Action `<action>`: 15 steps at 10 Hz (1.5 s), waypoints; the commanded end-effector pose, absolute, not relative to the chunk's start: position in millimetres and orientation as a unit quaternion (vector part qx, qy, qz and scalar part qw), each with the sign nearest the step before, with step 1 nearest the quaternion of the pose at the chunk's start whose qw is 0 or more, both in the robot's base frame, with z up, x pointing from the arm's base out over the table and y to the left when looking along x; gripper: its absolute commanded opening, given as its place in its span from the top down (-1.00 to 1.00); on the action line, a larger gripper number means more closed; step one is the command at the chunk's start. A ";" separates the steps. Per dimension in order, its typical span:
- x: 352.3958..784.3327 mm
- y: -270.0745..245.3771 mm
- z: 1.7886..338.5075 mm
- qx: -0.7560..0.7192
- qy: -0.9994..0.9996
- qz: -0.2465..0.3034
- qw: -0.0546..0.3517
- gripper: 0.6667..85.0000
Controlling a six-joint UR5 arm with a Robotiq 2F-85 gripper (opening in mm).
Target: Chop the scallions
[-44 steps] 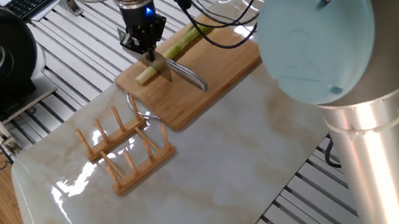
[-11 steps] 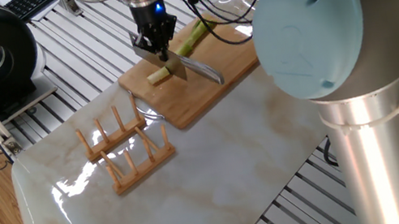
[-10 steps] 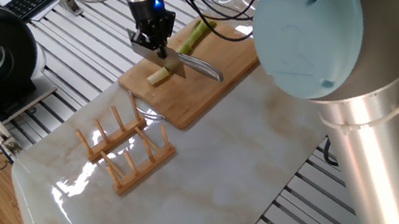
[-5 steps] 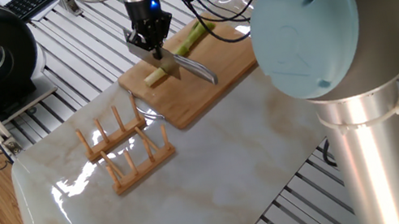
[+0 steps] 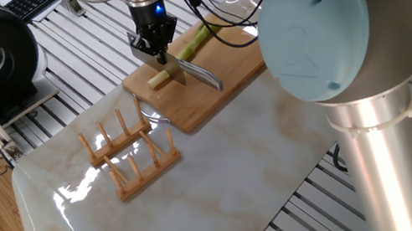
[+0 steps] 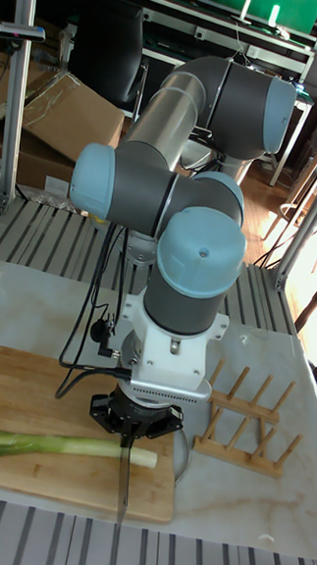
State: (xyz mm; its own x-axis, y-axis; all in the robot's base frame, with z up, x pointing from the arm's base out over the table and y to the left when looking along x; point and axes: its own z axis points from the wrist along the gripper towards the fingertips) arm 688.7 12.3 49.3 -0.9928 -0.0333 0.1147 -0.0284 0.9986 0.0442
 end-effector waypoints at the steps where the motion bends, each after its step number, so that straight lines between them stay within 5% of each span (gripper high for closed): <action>1: 679.5 11.4 58.7 0.022 -0.997 -0.039 0.069 0.99; 8: 675.1 28.6 74.5 0.037 -0.993 -0.067 0.086 0.99; 12: 683.0 22.1 50.3 0.046 -0.996 -0.036 0.066 0.99; 15: 676.1 18.7 77.8 0.056 -0.994 -0.045 0.082 0.99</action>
State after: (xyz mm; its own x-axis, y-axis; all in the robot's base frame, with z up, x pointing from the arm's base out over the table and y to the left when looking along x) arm 678.7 19.8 62.9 -0.9835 -0.1076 0.1451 -0.0961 0.9918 0.0840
